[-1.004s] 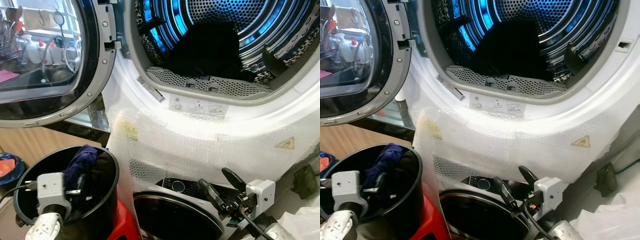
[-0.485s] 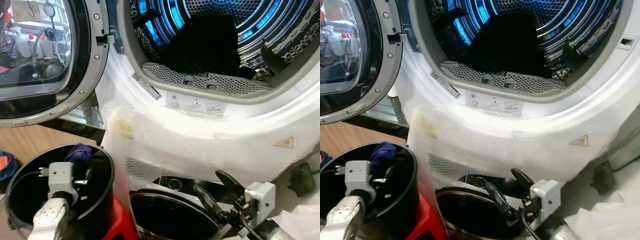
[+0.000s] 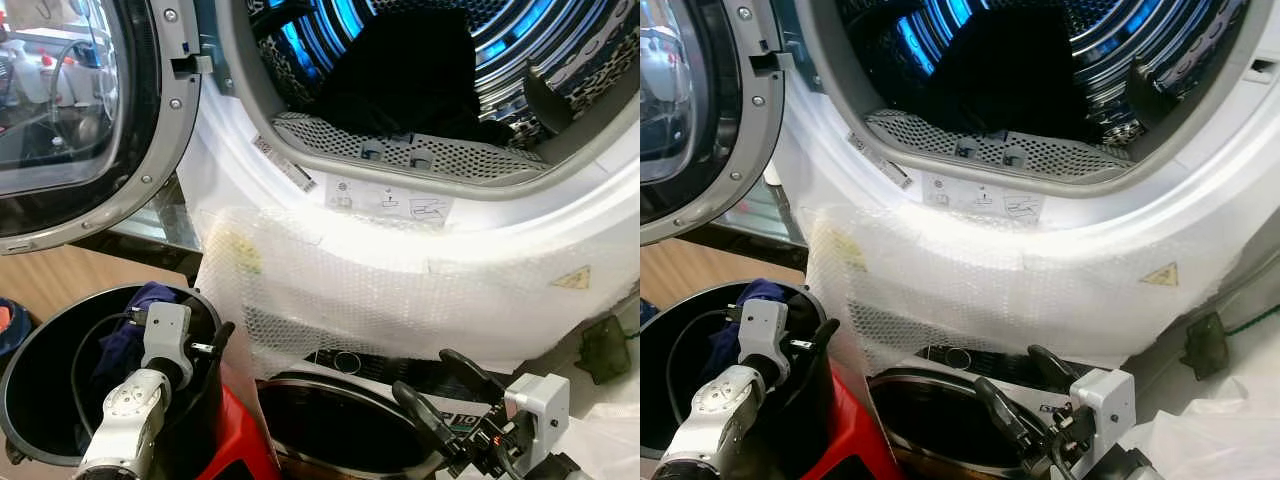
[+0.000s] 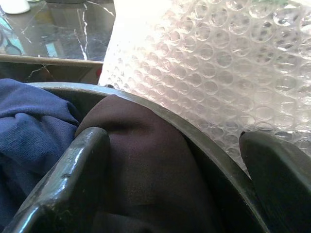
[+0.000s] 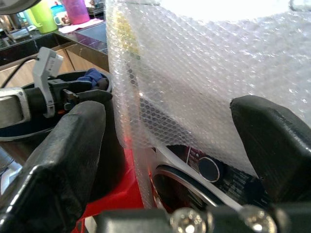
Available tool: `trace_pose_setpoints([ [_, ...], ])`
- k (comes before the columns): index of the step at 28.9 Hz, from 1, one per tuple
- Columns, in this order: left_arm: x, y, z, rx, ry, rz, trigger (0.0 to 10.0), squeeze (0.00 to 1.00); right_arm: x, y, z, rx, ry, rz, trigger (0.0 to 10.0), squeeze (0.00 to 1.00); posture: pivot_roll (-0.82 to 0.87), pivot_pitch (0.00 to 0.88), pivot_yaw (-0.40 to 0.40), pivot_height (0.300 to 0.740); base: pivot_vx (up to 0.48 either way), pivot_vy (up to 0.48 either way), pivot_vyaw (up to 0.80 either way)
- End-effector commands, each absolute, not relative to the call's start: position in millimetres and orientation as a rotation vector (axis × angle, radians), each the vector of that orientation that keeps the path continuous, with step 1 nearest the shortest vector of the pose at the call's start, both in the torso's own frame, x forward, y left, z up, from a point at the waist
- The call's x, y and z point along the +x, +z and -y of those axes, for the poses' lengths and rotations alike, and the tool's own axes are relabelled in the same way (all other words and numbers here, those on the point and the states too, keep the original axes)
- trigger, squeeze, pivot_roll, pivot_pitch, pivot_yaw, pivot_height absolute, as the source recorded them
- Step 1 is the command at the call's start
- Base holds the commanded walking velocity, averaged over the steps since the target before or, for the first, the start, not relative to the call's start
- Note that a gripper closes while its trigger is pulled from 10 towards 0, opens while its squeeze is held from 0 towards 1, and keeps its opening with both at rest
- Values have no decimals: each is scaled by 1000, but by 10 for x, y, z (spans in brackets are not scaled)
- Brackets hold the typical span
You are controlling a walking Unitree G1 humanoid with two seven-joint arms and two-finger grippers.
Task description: Clothes washing
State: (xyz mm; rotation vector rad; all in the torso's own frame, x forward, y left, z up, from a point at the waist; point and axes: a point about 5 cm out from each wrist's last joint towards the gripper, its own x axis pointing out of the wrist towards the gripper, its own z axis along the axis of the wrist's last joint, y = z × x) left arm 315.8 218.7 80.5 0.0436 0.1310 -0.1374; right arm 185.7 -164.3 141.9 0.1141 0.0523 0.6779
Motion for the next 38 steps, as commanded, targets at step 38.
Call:
trace_pose_setpoints([
  [38, 2594, 722, -2261, -159, 193, -26, 10000, 0, 1922, 1478, 1726, 87, 682, -57, 10000, 0, -74, 113, -73, 740, 0, 0, 0],
])
